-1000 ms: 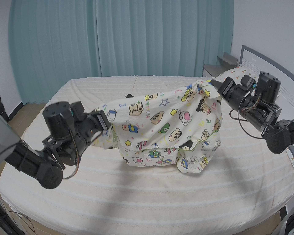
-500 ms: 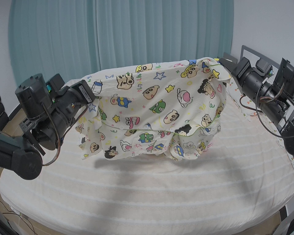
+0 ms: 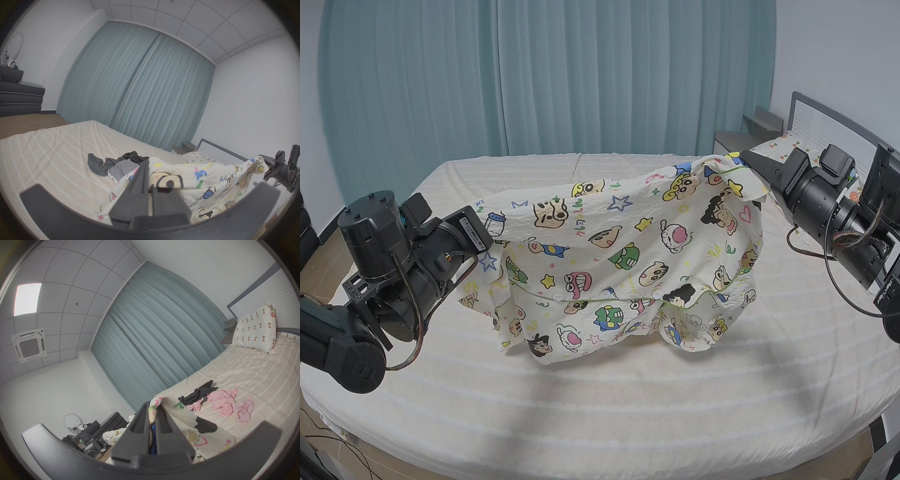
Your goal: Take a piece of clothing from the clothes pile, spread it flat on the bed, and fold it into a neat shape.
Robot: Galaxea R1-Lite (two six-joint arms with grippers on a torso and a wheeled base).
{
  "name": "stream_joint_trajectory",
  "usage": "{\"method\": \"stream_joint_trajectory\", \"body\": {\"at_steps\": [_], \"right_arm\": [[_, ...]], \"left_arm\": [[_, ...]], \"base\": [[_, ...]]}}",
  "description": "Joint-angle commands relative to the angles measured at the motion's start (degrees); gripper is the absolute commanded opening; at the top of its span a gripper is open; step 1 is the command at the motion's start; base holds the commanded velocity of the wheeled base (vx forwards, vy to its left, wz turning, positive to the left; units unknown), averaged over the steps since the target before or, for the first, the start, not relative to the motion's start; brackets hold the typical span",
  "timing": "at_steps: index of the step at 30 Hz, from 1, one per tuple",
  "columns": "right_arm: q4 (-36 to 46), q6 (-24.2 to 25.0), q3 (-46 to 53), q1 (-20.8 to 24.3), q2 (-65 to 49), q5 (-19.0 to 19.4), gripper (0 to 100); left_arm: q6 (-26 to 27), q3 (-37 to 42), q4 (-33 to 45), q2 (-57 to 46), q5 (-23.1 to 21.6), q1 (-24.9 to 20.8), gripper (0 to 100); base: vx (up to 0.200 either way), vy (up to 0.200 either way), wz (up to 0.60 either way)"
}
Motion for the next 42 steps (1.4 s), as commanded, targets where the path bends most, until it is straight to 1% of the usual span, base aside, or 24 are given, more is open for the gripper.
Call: {"method": "stream_joint_trajectory", "body": {"at_steps": [1, 5, 12, 30, 42], "right_arm": [[0.1, 0.1, 0.2, 0.2, -0.5, 0.0, 0], [0.1, 0.2, 0.4, 0.2, -0.4, -0.2, 0], [0.0, 0.2, 2.0, 0.2, -1.1, -0.1, 0], [0.0, 0.1, 2.4, 0.2, -1.1, 0.0, 0], [0.1, -0.2, 1.4, 3.2, -0.6, -0.3, 0]], "left_arm": [[0.0, 1.9, 0.0, -0.2, 0.4, -0.5, 0], [0.0, 2.3, -0.1, 0.0, 3.1, -0.6, 0], [0.0, 2.6, 0.0, -0.3, 3.2, -0.6, 0], [0.5, 1.7, -0.5, -0.3, 3.3, 0.1, 0], [0.7, 1.7, -0.5, -2.4, 3.2, 2.1, 0]], "base": [[0.0, 0.0, 0.0], [0.0, 0.0, 0.0], [0.0, 0.0, 0.0], [0.0, 0.2, 0.0], [0.0, 0.2, 0.0]]}}
